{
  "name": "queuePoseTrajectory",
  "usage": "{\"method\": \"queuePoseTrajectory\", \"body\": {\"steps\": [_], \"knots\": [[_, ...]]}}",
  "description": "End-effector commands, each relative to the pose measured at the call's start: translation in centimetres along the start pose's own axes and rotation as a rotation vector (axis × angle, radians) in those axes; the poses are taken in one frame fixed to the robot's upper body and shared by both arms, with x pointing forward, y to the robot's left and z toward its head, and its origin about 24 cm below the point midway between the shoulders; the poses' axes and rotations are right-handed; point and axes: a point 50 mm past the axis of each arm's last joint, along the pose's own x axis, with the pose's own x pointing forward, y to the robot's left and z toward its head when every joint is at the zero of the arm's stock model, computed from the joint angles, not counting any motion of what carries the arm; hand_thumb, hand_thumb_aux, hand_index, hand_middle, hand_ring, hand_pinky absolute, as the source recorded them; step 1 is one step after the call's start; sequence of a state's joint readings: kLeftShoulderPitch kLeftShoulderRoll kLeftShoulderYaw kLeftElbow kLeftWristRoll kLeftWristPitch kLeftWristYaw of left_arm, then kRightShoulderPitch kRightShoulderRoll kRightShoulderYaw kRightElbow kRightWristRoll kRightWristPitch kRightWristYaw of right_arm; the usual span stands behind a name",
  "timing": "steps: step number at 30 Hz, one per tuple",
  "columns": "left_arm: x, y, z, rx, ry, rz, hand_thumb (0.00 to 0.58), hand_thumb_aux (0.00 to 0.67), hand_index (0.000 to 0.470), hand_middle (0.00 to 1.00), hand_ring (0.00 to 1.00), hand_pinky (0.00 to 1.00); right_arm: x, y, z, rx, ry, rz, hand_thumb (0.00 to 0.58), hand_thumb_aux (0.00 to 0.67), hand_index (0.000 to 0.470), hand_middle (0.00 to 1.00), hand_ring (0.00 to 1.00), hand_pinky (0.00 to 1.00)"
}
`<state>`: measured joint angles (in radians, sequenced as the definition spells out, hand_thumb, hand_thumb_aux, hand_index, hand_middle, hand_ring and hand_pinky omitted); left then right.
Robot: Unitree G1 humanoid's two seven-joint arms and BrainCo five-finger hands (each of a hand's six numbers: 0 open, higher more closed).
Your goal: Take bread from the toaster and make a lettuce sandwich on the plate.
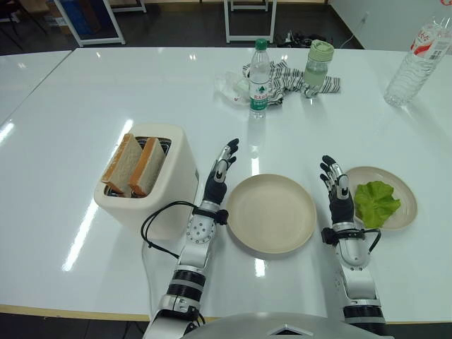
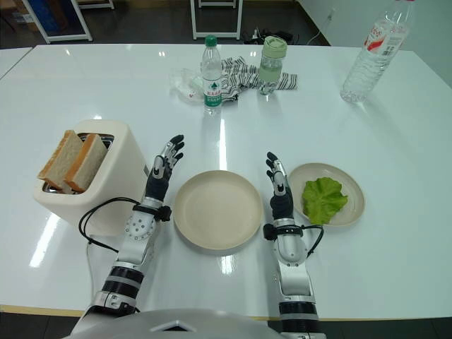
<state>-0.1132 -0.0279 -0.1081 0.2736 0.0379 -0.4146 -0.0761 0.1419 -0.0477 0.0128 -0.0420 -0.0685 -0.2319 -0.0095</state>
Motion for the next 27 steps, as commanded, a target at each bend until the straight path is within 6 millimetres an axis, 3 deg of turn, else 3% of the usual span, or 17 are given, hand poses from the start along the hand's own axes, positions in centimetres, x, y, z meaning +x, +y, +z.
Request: {"method": "queuePoseTrajectory", "body": {"steps": [1,8,10,14,17,19,24,27], "knots": [[-0.1,0.0,0.0,0.006,0.004,-0.002,0.0,0.0,0.0,0.0,0.0,0.0,0.1,-0.1,0.2,0.014,0.001,-0.008,0.0,0.0,0.0,0.0,0.0,0.0],[-0.2,0.1,0.8,0.006,-0.021,-0.005,0.0,0.0,0.0,0.0,0.0,0.0,0.1,-0.2,0.1,0.01,0.008,-0.006,0.0,0.0,0.0,0.0,0.0,0.0],[-0.5,0.1,3.2,0.007,-0.104,-0.015,0.0,0.0,0.0,0.0,0.0,0.0,0.0,-0.2,0.0,0.006,0.011,-0.007,0.0,0.0,0.0,0.0,0.0,0.0],[-2.6,0.9,10.6,0.006,-0.334,-0.052,0.0,0.0,0.0,0.0,0.0,0.0,-0.1,-0.3,-0.4,-0.002,0.026,-0.019,0.0,0.0,0.0,0.0,0.0,0.0],[-5.0,3.2,15.3,0.021,-0.443,-0.061,0.0,0.0,0.0,0.0,0.0,0.0,0.0,0.2,-0.7,-0.008,0.034,-0.018,0.0,0.0,0.0,0.0,0.0,0.0],[-6.0,5.2,17.1,0.088,-0.473,-0.041,0.0,0.0,0.0,0.0,0.0,0.0,0.1,0.5,-0.7,-0.009,0.036,-0.016,0.0,0.0,0.0,0.0,0.0,0.0],[-7.2,12.5,17.7,0.398,-0.322,0.18,0.0,0.0,0.0,0.0,0.0,0.0,0.5,1.2,-0.8,-0.006,0.03,-0.012,0.0,0.0,0.0,0.0,0.0,0.0],[-8.3,15.4,17.2,0.627,-0.183,0.289,0.0,0.0,0.0,0.0,0.0,0.0,0.7,1.2,-0.7,-0.007,0.027,-0.008,0.0,0.0,0.0,0.0,0.0,0.0]]}}
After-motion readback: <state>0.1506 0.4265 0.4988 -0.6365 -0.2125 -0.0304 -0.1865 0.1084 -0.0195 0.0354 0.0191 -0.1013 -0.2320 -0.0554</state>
